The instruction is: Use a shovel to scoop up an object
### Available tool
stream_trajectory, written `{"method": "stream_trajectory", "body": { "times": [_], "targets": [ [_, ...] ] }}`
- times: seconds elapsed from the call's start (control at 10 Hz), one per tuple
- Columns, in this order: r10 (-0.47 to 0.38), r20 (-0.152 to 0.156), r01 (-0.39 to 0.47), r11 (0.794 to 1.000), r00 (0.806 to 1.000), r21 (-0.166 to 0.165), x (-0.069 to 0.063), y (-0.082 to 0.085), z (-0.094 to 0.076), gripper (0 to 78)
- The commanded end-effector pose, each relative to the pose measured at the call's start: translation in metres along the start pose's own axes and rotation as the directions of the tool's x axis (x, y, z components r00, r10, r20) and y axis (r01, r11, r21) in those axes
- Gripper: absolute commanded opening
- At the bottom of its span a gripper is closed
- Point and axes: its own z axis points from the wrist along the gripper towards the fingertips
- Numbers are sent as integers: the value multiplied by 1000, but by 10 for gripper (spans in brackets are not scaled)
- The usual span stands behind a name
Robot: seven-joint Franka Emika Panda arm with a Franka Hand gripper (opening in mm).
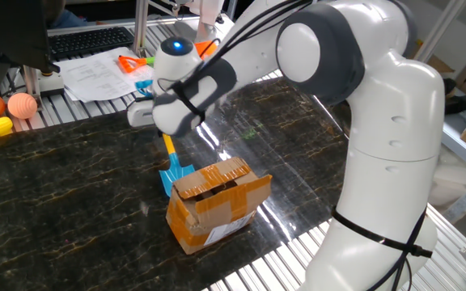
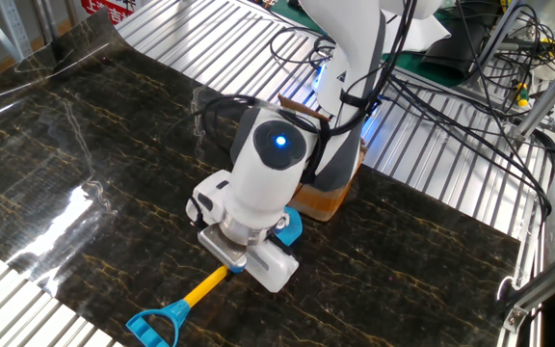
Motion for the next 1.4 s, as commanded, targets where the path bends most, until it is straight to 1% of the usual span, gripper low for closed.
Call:
{"method": "stream_trajectory", "body": {
  "times": [0.1,0.2,0.3,0.4,0.5,0.8,1.0,1.1,1.2,1.4],
  "targets": [
    [-8,-44,8,1000,999,7,-3,1,-1,13],
    [-11,-75,12,1000,997,11,-3,1,-1,13],
    [-17,-100,19,1000,995,15,-3,1,-1,13],
    [-22,-117,24,1000,993,17,-3,1,0,13],
    [-27,-128,29,999,991,17,-3,1,2,13],
    [-35,-133,37,999,990,10,-3,1,8,13],
    [-41,-153,43,999,987,8,-3,1,8,13],
    [-42,-156,43,999,987,8,-3,1,8,13],
    [-46,-166,47,999,985,6,-3,1,8,13],
    [-45,-175,47,999,984,7,-7,3,7,13]
  ]
}}
